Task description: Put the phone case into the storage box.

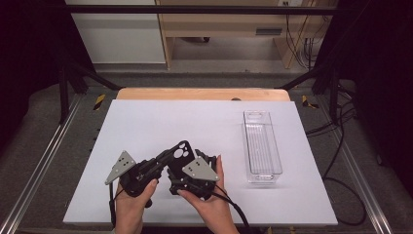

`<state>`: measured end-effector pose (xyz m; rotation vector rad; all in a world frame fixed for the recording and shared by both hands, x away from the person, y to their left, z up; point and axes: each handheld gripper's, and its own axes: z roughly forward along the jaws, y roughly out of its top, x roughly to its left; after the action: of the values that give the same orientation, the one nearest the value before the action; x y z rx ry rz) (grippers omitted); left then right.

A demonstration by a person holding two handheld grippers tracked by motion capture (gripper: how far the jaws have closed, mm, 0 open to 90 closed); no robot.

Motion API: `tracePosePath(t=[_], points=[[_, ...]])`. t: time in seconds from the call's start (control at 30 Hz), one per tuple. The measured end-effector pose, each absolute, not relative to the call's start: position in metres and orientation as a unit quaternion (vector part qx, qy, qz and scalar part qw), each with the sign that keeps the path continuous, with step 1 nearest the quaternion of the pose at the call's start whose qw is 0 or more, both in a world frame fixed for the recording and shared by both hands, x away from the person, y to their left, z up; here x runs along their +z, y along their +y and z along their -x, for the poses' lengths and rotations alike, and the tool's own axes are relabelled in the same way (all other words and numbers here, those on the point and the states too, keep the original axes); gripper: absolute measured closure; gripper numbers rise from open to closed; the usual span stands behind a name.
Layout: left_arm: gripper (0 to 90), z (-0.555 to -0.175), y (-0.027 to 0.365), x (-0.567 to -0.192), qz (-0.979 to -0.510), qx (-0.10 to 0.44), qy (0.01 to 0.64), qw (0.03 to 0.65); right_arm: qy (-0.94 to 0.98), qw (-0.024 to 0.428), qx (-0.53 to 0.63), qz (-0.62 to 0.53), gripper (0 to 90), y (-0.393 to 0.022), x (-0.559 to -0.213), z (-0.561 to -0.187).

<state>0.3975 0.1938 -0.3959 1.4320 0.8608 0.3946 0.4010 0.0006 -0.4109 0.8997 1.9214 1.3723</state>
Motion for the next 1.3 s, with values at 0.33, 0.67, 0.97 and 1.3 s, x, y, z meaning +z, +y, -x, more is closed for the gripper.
tracePosePath(t=[0.33, 0.67, 0.97, 1.3], points=[[80.9, -0.3964, 0.1917, -0.3956, -0.631, 0.171, 0.379, 0.655, 0.724, 0.307, 0.514, -0.342, 4.2, 0.0049, -0.4102, -0.4033], [80.9, -0.3959, 0.1906, -0.3961, -0.631, 0.172, 0.379, 0.654, 0.723, 0.305, 0.515, -0.345, 6.1, 0.0088, -0.4115, -0.4038], [80.8, -0.3958, 0.1911, -0.3962, -0.63, 0.171, 0.382, 0.655, 0.723, 0.305, 0.513, -0.348, 9.3, 0.0096, -0.4119, -0.4045], [80.8, -0.3954, 0.1903, -0.3962, -0.632, 0.174, 0.381, 0.652, 0.722, 0.299, 0.513, -0.355, 10.9, 0.0096, -0.4122, -0.405]])
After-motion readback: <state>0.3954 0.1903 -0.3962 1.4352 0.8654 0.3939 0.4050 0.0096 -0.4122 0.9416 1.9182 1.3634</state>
